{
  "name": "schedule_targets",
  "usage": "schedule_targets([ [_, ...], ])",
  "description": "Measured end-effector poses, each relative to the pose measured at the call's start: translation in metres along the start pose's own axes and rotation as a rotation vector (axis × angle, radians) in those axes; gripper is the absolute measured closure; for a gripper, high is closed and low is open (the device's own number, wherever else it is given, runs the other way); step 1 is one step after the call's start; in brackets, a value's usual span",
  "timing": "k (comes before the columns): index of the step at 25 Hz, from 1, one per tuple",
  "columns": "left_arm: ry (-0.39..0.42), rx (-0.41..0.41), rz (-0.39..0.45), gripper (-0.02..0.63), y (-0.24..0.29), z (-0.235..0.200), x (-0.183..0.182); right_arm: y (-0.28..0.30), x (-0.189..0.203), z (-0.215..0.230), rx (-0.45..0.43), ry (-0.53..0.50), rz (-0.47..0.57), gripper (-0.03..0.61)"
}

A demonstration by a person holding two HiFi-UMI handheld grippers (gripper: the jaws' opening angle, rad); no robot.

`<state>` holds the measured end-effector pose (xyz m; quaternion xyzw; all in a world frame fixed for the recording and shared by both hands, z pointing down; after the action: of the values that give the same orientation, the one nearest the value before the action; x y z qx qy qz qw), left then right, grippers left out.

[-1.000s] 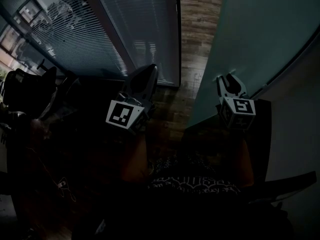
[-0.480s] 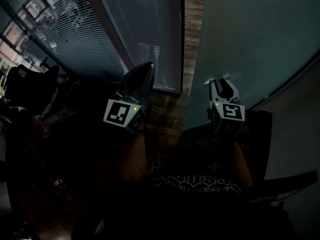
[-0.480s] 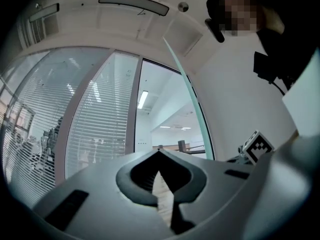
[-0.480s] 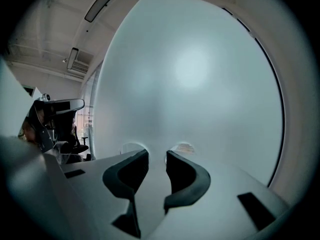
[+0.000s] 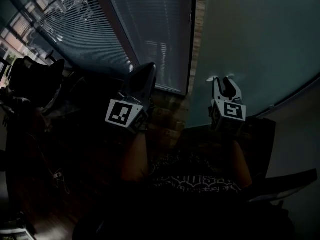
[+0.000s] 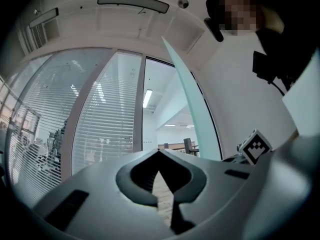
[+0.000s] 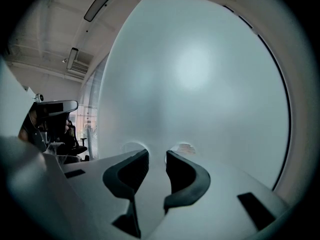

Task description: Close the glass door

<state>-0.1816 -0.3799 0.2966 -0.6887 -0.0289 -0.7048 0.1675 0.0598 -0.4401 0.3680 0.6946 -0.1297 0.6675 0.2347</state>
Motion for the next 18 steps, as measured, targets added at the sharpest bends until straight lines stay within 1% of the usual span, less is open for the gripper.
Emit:
schedule_targets([
  [2, -0.004, -0.003, 0.002, 0.612, 0.004, -0.010, 0.001, 0.007, -0.001, -0.001, 0.006, 0.000, -0.001, 0.468],
  [5, -0.009, 0.015, 0.003, 0.612, 0.017, -0.024, 0.004, 0.017, -0.003, -0.001, 0.025, 0.004, 0.001, 0.468],
  [18, -0.019, 0.180, 0.007, 0.612, 0.096, -0.088, 0.013, 0.078, -0.014, 0.009, 0.155, 0.021, 0.036, 0.468],
])
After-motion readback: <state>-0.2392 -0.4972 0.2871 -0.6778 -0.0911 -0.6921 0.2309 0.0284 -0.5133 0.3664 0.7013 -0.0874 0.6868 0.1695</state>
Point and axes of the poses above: the fingertips, and each gripper's own axes: y forward along the fingers, z to its right, x out of its underside, the point moved 5 cm from there along -y, backward along the fingers, and after that the axes turned 8 degrees about -x, right-handed, at the moved point
